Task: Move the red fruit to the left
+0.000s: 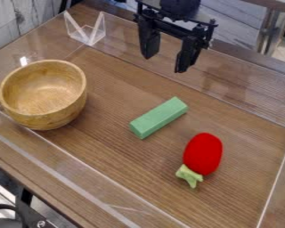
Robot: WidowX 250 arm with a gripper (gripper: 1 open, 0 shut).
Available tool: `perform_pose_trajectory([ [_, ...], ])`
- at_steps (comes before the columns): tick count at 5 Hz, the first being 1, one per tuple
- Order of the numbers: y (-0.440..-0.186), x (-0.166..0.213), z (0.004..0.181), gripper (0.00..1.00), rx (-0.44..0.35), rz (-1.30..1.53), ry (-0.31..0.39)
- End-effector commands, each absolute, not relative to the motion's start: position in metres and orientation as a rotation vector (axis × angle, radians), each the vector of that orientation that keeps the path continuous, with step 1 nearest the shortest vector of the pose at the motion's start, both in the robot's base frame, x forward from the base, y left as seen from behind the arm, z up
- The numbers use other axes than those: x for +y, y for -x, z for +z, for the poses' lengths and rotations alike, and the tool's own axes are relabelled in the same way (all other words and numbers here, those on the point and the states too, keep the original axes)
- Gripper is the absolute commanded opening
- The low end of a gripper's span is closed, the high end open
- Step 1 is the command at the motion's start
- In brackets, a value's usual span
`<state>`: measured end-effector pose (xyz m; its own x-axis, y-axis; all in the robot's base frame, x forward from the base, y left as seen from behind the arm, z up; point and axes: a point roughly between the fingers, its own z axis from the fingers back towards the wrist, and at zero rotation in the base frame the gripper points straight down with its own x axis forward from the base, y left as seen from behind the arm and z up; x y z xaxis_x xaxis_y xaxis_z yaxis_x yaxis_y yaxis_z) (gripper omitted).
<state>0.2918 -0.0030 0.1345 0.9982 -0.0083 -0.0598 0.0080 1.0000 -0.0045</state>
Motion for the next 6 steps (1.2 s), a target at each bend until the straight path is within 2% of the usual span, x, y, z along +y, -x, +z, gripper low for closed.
perform_pose_trajectory([
  [1, -0.276, -0.015, 0.125, 1.00, 0.089, -0.033, 0.013],
  [2, -0.257, -0.036, 0.109, 1.00, 0.098, 0.043, 0.034],
  [3, -0.247, -0.059, 0.101, 1.00, 0.069, 0.111, 0.051],
  [4, -0.245, -0.078, 0.095, 1.00, 0.035, 0.059, 0.073],
  [6, -0.241, -0.086, 0.080, 1.00, -0.043, -0.037, 0.101],
])
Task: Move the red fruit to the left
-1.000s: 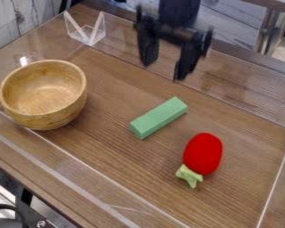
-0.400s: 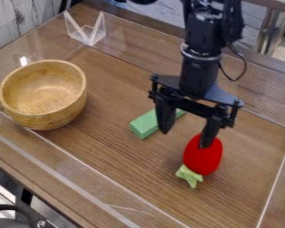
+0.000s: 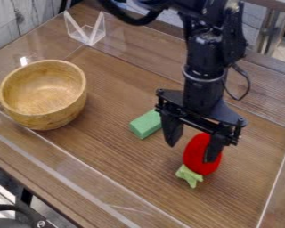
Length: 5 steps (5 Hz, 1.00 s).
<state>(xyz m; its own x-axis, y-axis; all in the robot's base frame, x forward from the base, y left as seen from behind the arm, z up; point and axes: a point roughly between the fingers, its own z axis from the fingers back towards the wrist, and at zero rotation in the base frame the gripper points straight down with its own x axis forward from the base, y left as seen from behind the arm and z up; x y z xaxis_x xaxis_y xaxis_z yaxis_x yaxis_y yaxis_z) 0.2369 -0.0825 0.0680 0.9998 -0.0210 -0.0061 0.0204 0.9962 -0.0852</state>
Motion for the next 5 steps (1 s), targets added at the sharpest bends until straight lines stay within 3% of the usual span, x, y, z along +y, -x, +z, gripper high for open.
perform_pose_trajectory([
  [1, -0.238, -0.087, 0.073, 1.00, -0.070, -0.091, 0.110],
  [3, -0.250, -0.083, 0.055, 1.00, -0.128, -0.110, 0.120],
  [5, -0.262, -0.084, 0.049, 1.00, -0.167, -0.104, 0.128],
])
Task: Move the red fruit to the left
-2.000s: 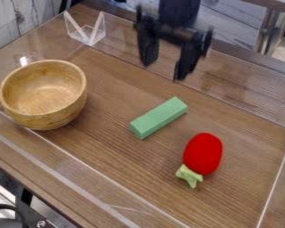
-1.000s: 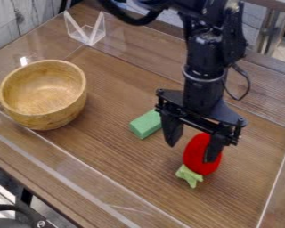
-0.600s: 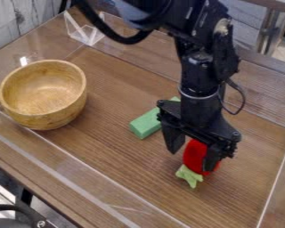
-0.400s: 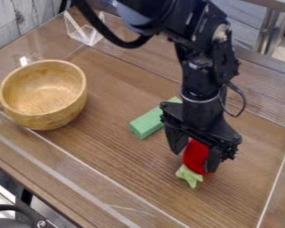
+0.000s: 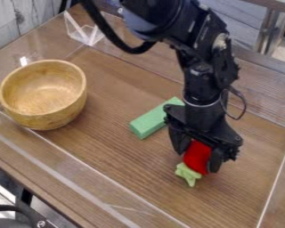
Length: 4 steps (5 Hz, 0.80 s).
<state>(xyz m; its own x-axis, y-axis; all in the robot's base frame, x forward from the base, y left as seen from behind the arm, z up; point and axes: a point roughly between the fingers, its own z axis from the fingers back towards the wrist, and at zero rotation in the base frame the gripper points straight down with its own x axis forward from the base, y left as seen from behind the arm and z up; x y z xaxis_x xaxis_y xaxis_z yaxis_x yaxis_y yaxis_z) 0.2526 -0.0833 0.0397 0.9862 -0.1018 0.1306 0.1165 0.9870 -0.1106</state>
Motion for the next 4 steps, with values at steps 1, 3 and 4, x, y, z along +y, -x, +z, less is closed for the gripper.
perform_pose_trajectory([
  [1, -0.261, -0.081, 0.053, 1.00, -0.172, -0.110, 0.128],
  [3, -0.269, -0.080, 0.058, 1.00, -0.187, -0.081, 0.124],
  [4, -0.276, -0.084, 0.060, 1.00, -0.195, -0.051, 0.121],
])
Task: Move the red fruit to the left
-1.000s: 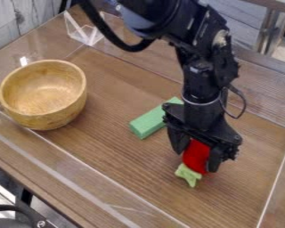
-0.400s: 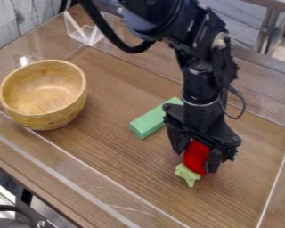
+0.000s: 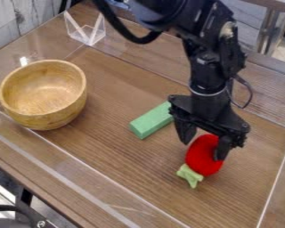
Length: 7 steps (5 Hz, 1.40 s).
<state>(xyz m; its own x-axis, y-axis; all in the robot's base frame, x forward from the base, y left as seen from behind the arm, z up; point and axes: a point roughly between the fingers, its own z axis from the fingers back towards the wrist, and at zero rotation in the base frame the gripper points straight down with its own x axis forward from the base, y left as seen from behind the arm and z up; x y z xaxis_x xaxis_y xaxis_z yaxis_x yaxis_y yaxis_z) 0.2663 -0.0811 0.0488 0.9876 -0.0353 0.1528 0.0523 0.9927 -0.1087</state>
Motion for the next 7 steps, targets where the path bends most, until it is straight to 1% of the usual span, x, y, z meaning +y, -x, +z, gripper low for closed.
perform_pose_trajectory([
  [1, -0.281, -0.086, 0.056, 1.00, -0.186, -0.034, 0.120],
  [3, -0.270, -0.102, 0.076, 1.00, -0.167, -0.115, 0.134],
  [5, -0.279, -0.084, 0.053, 1.00, -0.157, -0.123, 0.132],
  [6, -0.279, -0.078, 0.058, 0.00, -0.152, -0.133, 0.130],
  [7, -0.283, -0.076, 0.067, 0.00, -0.174, -0.055, 0.113],
])
